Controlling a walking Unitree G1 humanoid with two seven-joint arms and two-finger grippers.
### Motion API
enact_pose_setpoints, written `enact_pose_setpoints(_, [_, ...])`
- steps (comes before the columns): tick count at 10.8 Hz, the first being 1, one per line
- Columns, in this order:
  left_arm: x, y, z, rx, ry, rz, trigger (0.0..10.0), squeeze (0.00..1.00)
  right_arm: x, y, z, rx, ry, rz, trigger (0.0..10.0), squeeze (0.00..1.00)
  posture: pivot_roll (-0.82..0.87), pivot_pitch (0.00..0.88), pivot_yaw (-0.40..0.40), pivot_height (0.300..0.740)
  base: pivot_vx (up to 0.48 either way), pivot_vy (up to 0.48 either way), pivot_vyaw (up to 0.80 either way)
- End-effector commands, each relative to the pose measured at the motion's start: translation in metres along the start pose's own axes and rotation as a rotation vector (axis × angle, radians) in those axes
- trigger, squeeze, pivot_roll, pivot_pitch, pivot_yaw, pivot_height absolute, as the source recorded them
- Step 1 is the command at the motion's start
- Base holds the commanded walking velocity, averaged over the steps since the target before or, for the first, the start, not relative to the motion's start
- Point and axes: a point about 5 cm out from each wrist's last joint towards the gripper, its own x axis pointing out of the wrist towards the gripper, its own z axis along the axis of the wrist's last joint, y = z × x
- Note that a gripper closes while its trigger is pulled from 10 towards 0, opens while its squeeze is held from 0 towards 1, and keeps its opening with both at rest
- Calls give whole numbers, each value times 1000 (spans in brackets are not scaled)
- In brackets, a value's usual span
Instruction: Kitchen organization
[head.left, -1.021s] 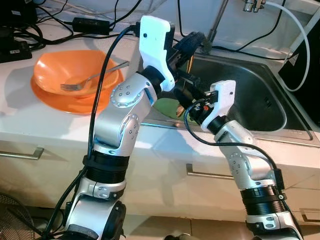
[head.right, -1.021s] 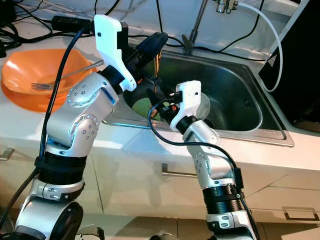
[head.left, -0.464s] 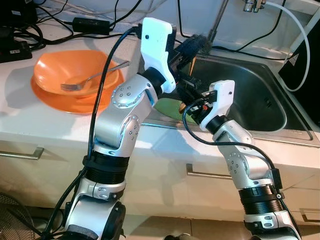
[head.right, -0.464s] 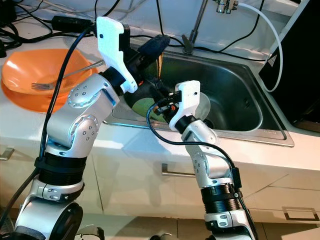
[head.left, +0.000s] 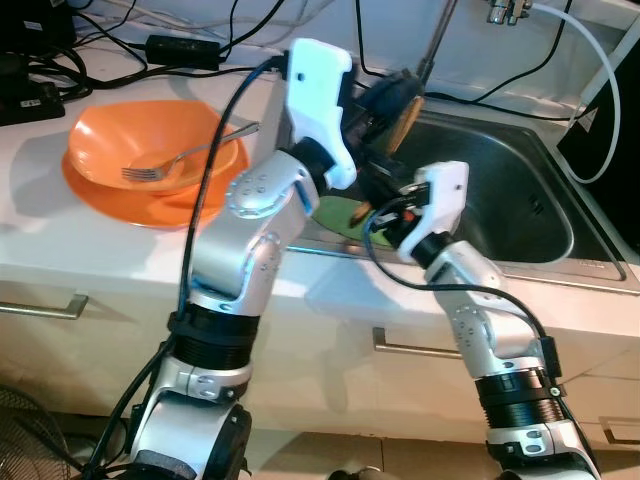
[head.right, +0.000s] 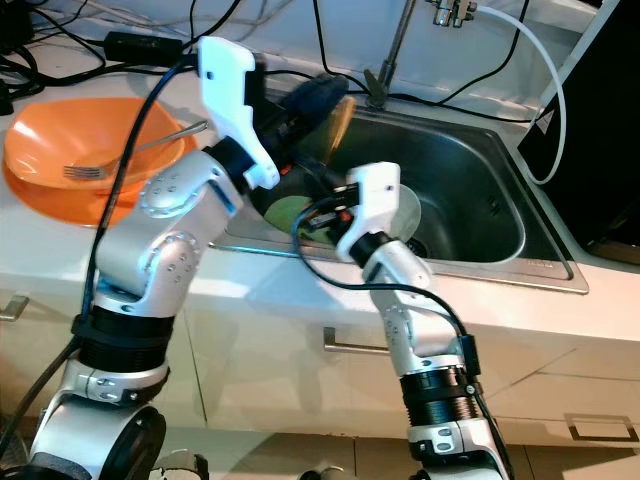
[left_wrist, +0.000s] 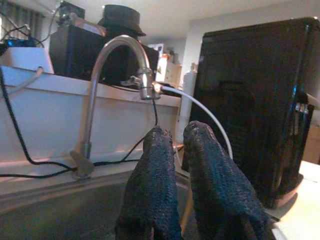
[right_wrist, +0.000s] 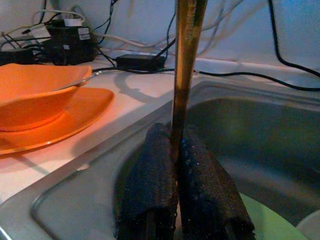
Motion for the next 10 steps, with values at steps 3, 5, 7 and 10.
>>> enact_pose_setpoints(3, [1, -7, 1, -6, -7, -29, 10000, 1000, -1, -10, 8, -6, -27, -37, 0, 0, -10, 60, -152, 719, 0, 0, 0])
enact_pose_setpoints(5, [0, -4, 2, 6, -9, -8, 10000, 1000, -1, -15, 8, -11, -26, -71, 0, 0, -10, 58, -153, 719, 0, 0, 0])
enact_pose_setpoints(7, [-4, 5, 0, 22, 1, 32, 10000, 0, 0, -44, 17, -55, -32, -215, 0, 0, -11, 58, -154, 719, 0, 0, 0])
enact_pose_setpoints(10, [-14, 11, -10, 34, 43, 60, 10000, 0, -2, -81, 19, -96, 13, -461, 10000, 0, -7, 58, -157, 719, 0, 0, 0])
